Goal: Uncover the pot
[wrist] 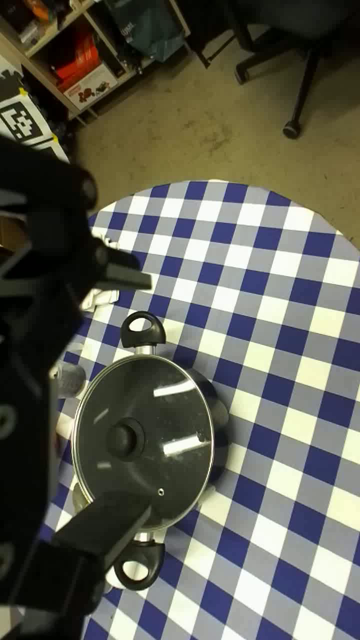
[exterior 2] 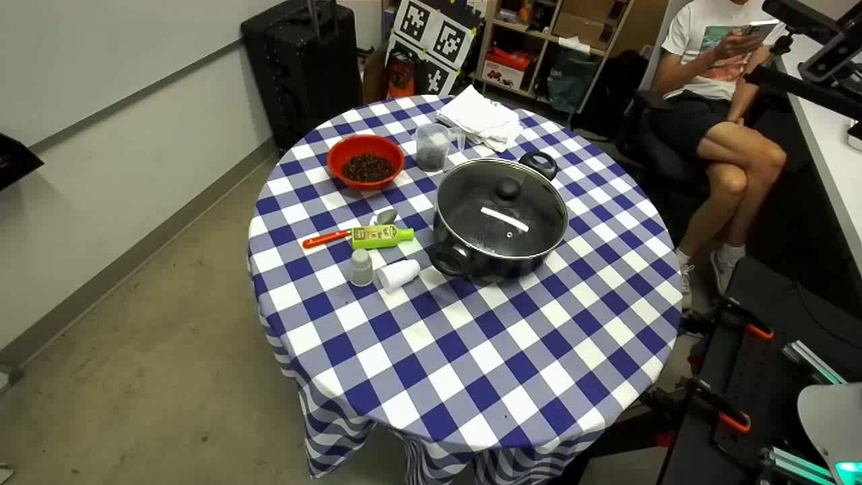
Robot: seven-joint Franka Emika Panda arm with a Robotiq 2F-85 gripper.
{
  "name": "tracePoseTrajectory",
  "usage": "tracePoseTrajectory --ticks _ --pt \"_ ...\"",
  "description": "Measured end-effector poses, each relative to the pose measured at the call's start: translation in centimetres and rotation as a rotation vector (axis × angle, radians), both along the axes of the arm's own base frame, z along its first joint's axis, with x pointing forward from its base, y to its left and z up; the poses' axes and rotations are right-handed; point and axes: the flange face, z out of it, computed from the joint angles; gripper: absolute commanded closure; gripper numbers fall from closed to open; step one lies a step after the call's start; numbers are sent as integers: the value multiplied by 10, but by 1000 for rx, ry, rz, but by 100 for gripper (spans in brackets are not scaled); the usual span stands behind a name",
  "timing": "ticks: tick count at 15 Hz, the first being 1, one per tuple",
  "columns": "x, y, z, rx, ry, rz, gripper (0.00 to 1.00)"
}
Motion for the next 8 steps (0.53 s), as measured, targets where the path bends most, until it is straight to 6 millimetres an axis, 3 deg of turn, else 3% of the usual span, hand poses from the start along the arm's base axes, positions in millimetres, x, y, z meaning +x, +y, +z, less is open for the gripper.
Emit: tracePoseTrajectory --ticks 8 --pt "4 1 -6 6 15 6 0"
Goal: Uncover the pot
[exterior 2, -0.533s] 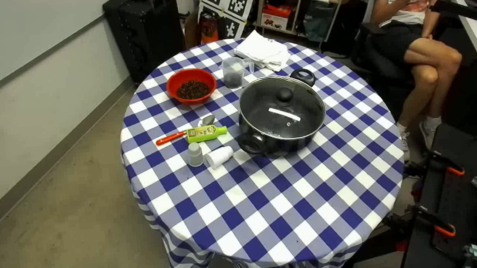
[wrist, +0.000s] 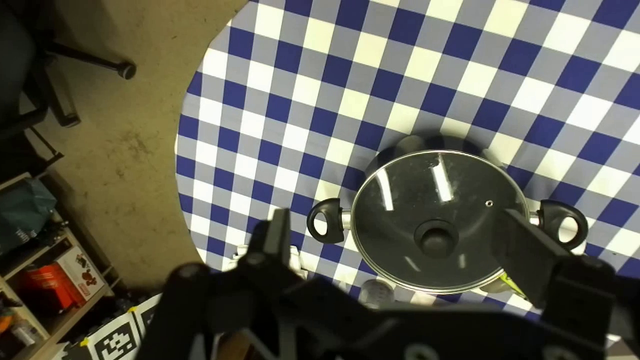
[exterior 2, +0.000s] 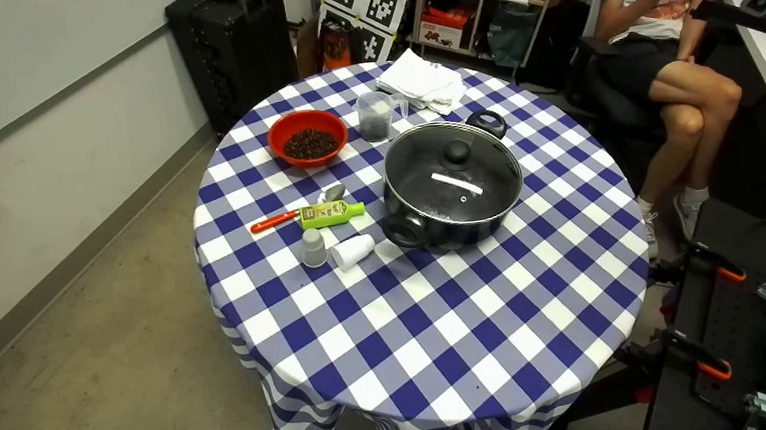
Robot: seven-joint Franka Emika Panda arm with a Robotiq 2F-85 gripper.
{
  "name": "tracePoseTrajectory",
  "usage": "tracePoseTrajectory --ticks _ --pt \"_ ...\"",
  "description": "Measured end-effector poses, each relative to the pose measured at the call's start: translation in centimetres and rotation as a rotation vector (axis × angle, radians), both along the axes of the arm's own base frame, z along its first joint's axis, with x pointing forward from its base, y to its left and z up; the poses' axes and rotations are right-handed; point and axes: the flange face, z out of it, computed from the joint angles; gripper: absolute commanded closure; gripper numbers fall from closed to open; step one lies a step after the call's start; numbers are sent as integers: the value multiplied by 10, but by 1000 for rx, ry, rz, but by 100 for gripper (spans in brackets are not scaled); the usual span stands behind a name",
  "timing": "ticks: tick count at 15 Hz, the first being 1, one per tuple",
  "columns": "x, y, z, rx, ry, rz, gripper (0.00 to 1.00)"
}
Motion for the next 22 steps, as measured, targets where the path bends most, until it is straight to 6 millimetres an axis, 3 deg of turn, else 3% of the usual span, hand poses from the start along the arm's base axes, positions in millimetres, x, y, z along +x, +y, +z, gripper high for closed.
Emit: tracePoseTrajectory --ticks 5,14,22 --pt "32 -7 -31 52 45 -7 0" --pt "133 -29 -87 218 87 -19 0" --pt "202 -16 -122 194 120 24 0"
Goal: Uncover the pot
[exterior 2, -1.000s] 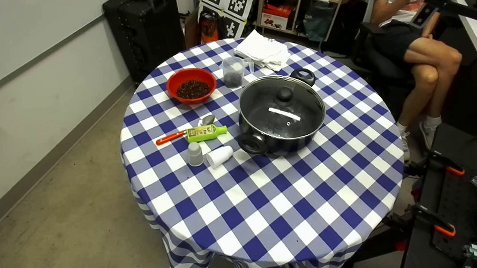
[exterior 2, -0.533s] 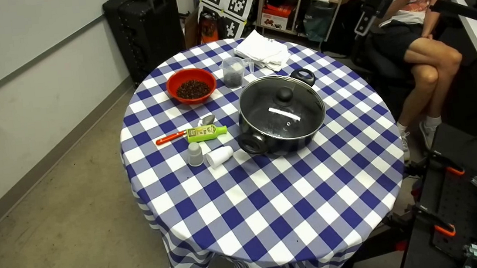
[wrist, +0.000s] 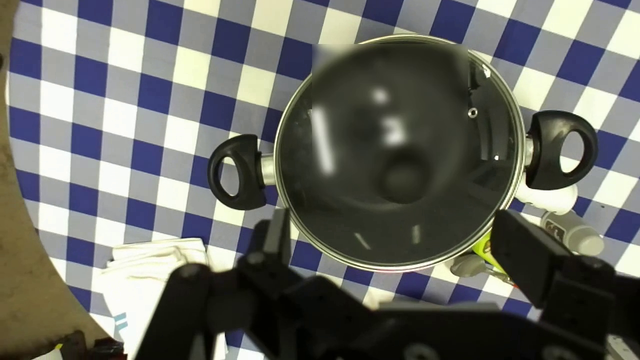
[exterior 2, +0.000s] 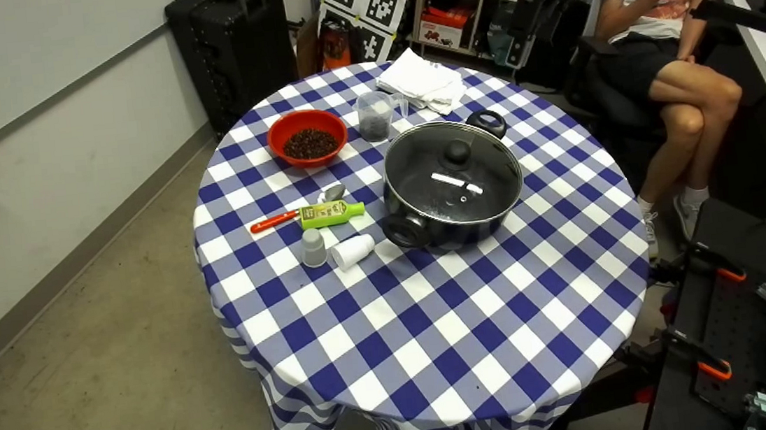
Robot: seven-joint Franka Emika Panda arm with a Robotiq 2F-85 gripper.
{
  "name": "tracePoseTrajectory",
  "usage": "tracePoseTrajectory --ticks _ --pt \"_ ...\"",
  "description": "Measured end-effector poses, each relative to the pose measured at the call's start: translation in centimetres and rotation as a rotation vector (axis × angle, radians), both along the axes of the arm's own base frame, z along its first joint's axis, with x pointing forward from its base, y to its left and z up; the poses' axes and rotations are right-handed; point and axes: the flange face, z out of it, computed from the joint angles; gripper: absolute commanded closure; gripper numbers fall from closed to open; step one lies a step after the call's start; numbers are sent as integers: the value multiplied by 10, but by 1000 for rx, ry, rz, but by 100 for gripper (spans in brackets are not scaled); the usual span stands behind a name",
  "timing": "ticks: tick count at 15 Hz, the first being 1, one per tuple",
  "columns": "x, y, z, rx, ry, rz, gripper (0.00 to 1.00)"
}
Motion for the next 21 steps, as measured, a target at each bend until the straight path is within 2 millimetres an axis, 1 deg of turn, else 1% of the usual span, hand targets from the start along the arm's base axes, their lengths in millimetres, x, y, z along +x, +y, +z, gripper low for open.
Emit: tracePoseTrajectory --ticks 4,8,10,15,21 --pt "18 14 -24 -10 11 31 0" --pt "28 35 -44 -7 33 60 0" --pt "32 42 -53 1 45 66 0" --pt "35 49 -78 61 101 34 0" --pt "43 54 -99 101 135 14 0"
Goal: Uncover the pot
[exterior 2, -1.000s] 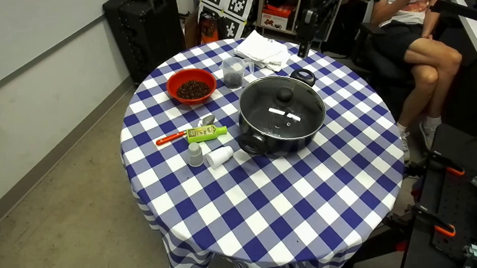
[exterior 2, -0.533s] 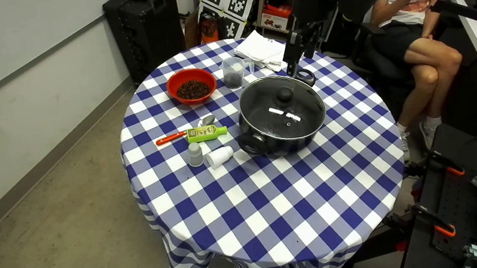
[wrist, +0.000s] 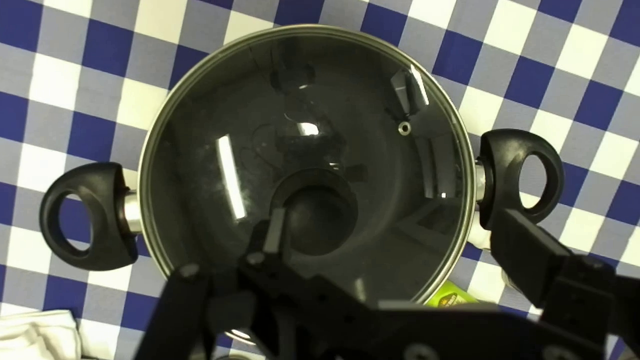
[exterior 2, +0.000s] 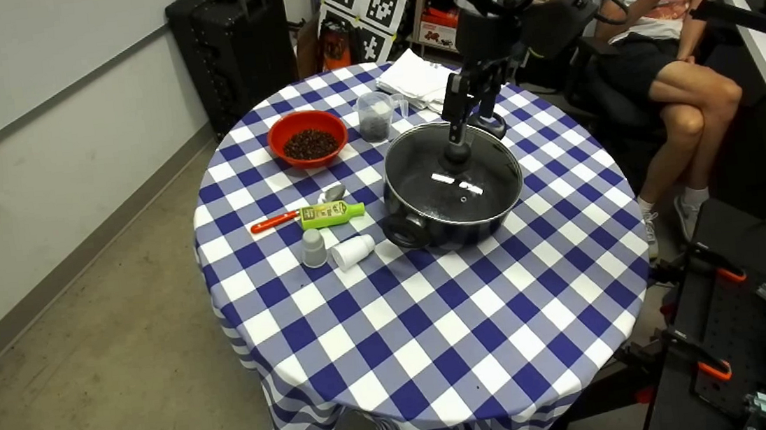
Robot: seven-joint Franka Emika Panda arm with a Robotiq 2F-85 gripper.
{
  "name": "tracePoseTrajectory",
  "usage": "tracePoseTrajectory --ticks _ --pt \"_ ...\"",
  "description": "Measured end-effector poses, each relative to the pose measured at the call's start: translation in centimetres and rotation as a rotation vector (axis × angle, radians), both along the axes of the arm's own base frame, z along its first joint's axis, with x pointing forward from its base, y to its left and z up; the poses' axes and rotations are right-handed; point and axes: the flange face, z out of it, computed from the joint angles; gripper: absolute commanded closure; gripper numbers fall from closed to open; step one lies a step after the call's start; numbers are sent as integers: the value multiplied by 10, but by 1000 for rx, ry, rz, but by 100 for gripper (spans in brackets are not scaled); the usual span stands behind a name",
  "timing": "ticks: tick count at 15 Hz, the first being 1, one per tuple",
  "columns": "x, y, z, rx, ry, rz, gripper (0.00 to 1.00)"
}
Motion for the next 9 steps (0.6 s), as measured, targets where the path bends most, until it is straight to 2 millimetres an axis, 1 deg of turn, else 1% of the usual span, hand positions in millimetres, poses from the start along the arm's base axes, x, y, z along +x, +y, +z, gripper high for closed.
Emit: tracePoseTrajectory --ticks 4,9 --pt "7 -2 -9 0 4 -22 0" --pt "12 -11 -19 -13 17 -85 0"
